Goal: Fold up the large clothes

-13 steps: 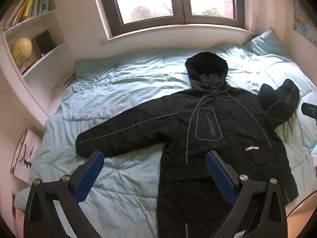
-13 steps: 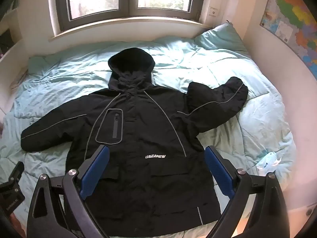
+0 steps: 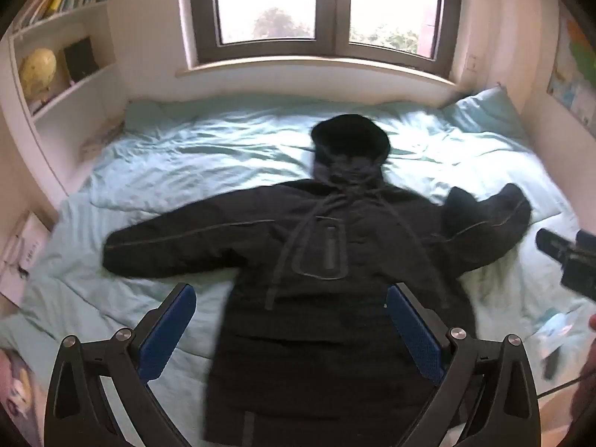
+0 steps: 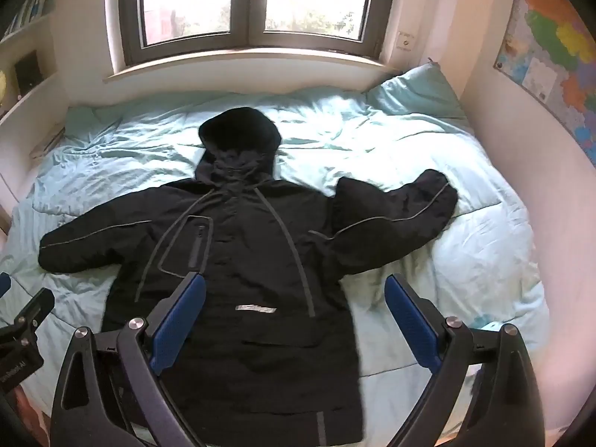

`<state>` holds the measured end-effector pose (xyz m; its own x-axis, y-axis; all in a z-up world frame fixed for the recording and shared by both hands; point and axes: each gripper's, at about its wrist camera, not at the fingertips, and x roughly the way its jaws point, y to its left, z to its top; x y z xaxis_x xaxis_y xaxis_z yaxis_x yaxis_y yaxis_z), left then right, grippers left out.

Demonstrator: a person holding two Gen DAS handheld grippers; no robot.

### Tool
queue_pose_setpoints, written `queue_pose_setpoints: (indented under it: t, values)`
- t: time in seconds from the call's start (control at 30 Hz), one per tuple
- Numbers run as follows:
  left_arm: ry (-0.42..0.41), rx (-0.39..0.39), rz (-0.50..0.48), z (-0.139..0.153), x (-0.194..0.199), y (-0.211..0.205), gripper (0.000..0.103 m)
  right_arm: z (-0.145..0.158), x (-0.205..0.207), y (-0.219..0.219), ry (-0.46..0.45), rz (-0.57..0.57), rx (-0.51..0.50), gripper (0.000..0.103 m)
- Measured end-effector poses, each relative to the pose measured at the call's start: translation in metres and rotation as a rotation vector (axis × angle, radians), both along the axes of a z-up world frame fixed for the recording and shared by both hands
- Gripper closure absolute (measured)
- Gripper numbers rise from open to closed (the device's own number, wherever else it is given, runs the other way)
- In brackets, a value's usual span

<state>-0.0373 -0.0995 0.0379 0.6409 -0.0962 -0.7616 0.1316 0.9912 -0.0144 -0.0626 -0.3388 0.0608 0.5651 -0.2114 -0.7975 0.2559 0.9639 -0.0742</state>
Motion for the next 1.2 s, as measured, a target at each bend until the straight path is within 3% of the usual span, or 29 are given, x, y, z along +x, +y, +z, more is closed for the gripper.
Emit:
queue_pose_setpoints:
  t: [0.43, 1.2]
  values:
    - [0.051, 0.001, -0.008, -0.015, -0.013, -0.099, 0.001, -0.011, -0.012, -0.091, 0.016, 0.010, 0.004, 0.005]
    - [0.075, 0.081, -0.041, -0.024, -0.008, -0.173, 0.001, -0.030, -0.010, -0.155, 0.037, -0.003, 0.051, 0.005]
